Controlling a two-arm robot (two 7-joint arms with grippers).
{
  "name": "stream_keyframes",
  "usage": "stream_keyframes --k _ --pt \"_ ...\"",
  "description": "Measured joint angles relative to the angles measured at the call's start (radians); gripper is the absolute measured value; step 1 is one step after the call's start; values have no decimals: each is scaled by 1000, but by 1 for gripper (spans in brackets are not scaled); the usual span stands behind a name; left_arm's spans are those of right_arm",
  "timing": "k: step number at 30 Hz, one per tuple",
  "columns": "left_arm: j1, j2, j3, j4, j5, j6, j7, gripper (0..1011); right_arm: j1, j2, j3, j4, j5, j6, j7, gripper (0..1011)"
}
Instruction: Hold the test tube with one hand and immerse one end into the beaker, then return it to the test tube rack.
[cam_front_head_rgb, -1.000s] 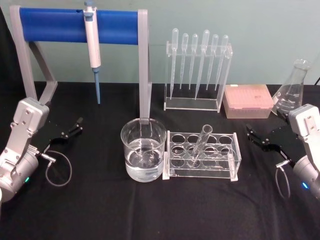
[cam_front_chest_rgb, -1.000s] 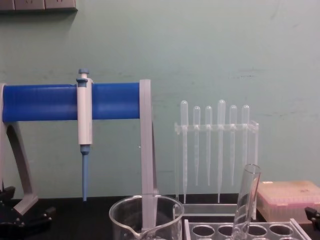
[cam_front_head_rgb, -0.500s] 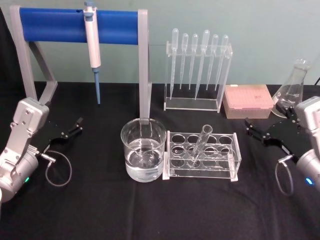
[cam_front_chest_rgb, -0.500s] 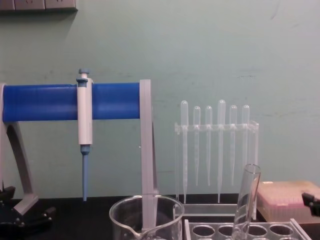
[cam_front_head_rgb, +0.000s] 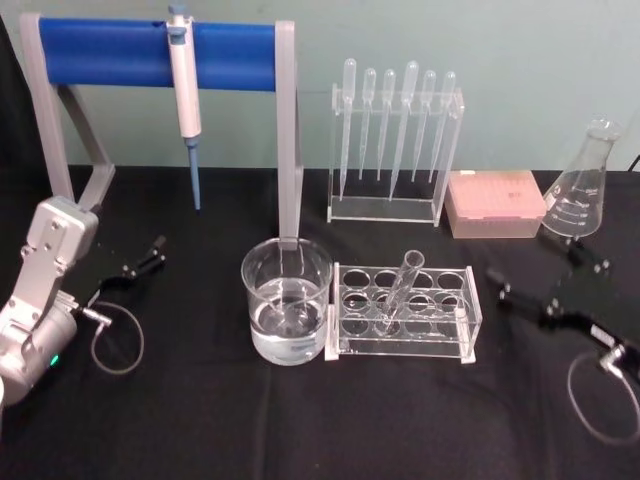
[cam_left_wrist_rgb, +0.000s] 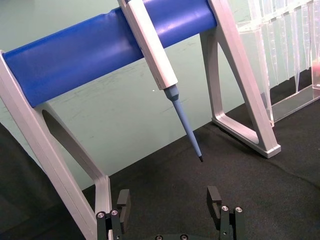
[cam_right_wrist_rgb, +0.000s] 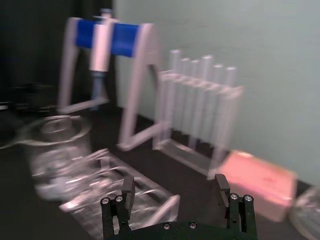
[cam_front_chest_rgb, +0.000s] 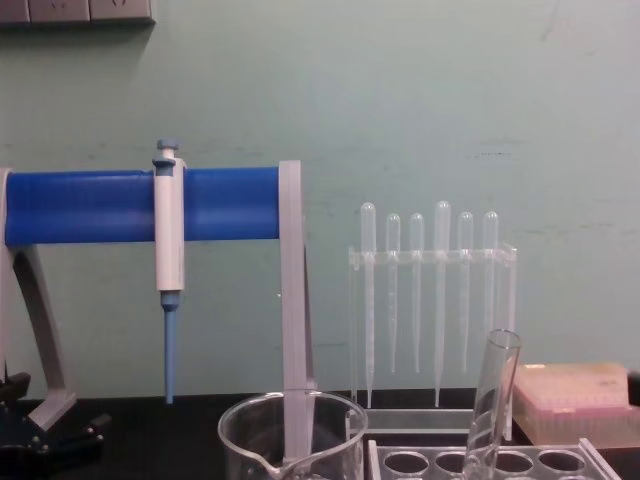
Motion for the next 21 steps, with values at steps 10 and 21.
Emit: stream_keyframes --k 10,21 --pt "0 0 0 0 0 0 0 1000 -6 27 -21 2 79 -2 233 1002" --pt "0 0 0 0 0 0 0 1000 111 -48 -86 78 58 18 346 1003"
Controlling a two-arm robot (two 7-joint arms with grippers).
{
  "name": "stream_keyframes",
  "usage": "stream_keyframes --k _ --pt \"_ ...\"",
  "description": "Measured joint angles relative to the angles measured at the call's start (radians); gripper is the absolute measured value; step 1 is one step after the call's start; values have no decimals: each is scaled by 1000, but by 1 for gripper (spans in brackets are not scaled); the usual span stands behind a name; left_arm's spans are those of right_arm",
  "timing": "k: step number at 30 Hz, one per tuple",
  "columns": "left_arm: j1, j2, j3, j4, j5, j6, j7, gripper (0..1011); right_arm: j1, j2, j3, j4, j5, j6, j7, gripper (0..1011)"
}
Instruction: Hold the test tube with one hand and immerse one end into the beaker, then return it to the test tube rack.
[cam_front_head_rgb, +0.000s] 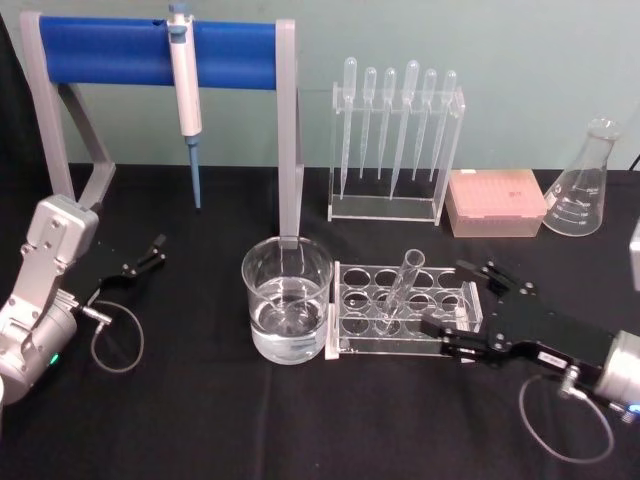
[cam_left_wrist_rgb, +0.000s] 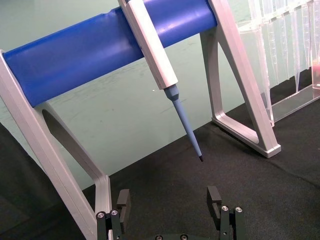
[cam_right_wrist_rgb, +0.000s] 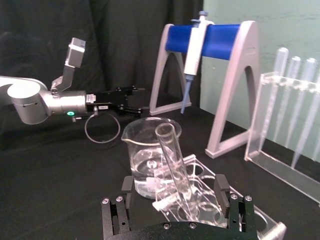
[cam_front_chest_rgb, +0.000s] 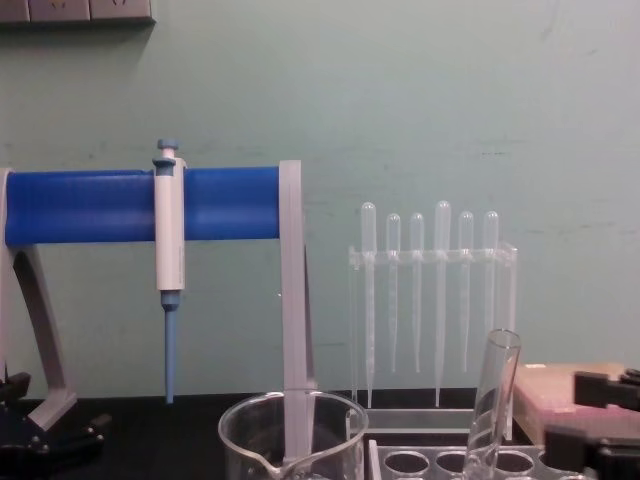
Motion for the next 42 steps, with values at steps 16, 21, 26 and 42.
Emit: stream_keyframes --k 16,21,26,42 --pt "0 0 0 0 0 0 0 1000 136 -68 -81 66 -104 0 24 1003" --pt "0 0 0 0 0 0 0 1000 161 -88 -96 86 -117 8 24 1002" --pt "0 0 0 0 0 0 0 1000 163 -89 -98 89 -119 10 23 1002" --pt "0 0 0 0 0 0 0 1000 160 -87 -95 85 -117 9 22 666"
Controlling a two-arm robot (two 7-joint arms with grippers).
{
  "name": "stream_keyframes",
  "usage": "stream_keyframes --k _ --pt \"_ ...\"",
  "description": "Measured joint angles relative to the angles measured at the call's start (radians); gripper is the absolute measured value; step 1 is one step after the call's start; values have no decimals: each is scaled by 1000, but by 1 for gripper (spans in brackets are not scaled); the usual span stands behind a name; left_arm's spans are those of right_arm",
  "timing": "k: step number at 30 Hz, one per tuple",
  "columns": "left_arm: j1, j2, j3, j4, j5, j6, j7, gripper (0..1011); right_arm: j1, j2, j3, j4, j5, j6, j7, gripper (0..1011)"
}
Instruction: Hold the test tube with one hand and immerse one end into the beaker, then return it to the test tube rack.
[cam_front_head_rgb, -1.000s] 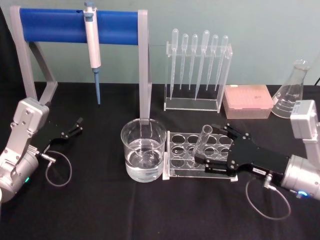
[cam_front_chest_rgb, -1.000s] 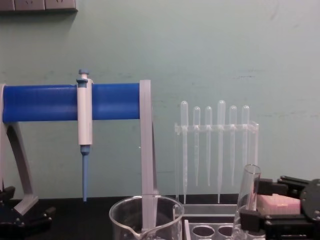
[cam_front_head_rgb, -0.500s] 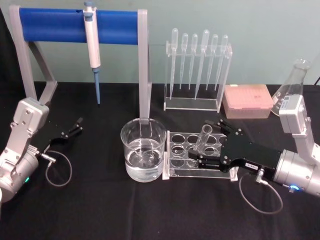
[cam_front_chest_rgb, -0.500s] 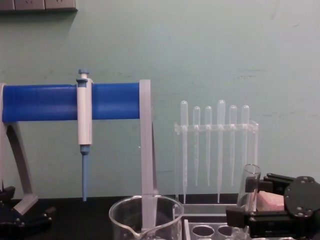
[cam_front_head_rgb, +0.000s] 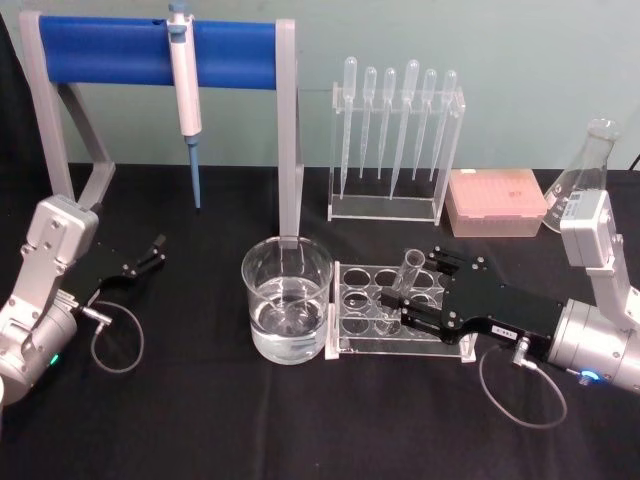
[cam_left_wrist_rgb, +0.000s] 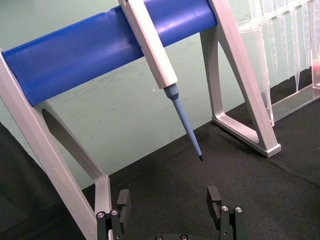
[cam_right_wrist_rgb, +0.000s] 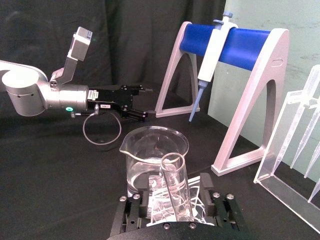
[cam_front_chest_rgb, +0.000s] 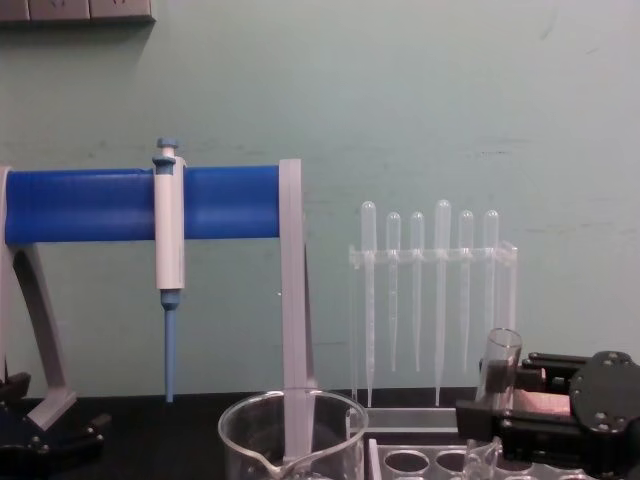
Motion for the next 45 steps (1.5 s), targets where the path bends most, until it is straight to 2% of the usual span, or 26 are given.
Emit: stream_keyframes --k 7,9,14,27,32,36,45 --pt "0 0 0 0 0 0 0 1000 -1 1 1 -1 1 0 -1 466" --pt "0 0 0 0 0 0 0 1000 -1 1 1 -1 1 -1 -1 365" --pt "0 0 0 0 0 0 0 1000 -1 1 2 -2 1 -2 -3 244" --pt "0 0 0 0 0 0 0 1000 -1 1 1 -2 1 -2 -2 243" --pt "0 0 0 0 0 0 0 1000 15 7 0 -12 -6 7 -1 242" --pt "0 0 0 0 0 0 0 1000 33 15 1 -32 -4 31 1 242" --pt "0 0 0 0 0 0 0 1000 72 50 20 -112 46 133 -6 242"
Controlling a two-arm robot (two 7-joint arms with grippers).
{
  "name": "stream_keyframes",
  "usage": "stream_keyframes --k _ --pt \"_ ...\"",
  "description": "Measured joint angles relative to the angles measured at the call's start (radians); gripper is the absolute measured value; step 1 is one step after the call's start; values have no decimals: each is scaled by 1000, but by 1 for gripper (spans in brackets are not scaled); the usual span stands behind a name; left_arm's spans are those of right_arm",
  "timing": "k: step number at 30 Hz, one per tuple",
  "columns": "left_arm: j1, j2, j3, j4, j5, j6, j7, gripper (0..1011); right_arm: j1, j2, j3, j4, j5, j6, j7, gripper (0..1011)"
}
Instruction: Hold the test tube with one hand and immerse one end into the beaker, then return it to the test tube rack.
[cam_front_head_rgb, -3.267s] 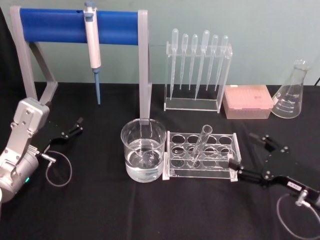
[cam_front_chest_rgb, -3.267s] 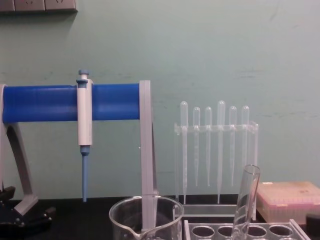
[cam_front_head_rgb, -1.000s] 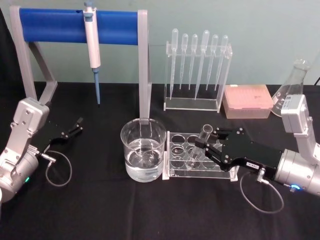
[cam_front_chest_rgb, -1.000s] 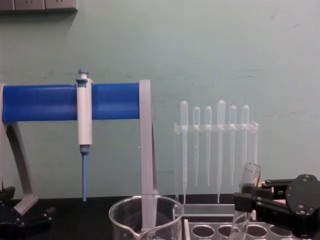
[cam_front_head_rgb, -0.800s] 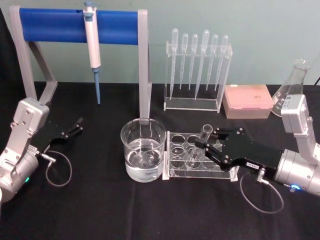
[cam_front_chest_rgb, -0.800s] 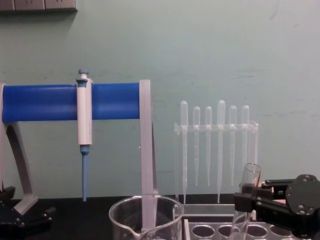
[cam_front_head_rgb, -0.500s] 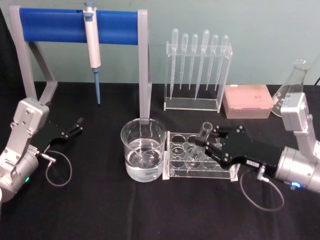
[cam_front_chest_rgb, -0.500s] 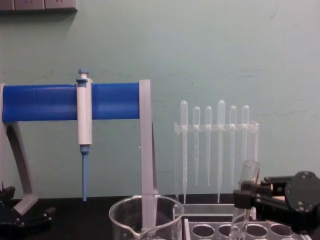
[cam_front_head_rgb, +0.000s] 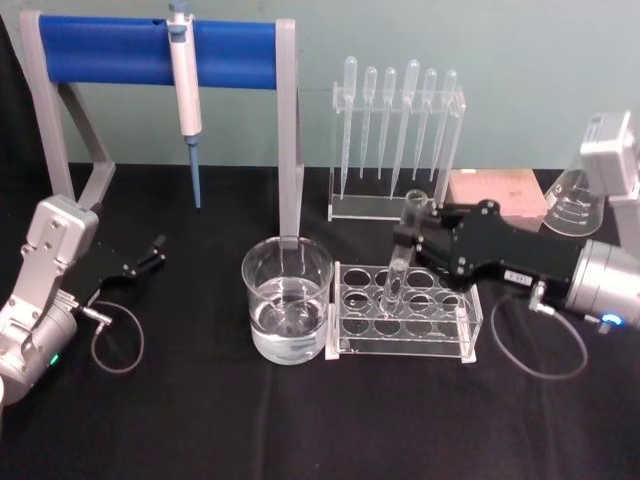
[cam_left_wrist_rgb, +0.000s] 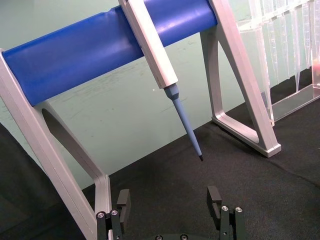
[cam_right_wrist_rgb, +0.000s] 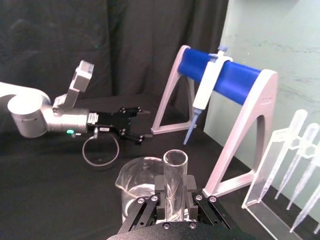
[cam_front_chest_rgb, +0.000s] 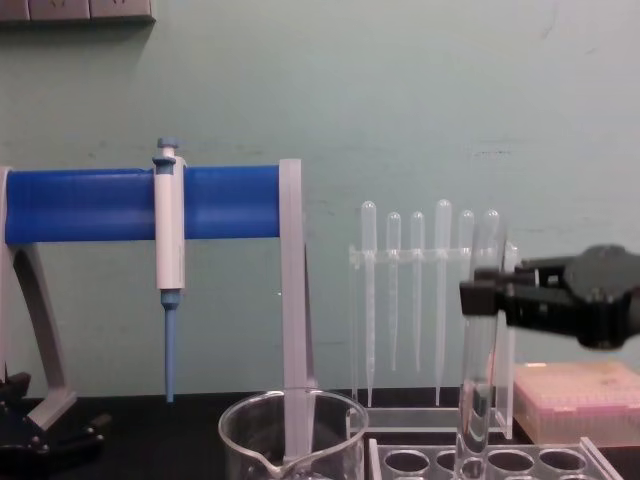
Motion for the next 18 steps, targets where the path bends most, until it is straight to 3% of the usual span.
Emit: stream_keyframes --k 6,18 --pt "0 0 0 0 0 0 0 1000 21 20 14 -39 44 75 -40 242" --pt "0 0 0 0 0 0 0 1000 35 53 26 -80 93 111 -71 242"
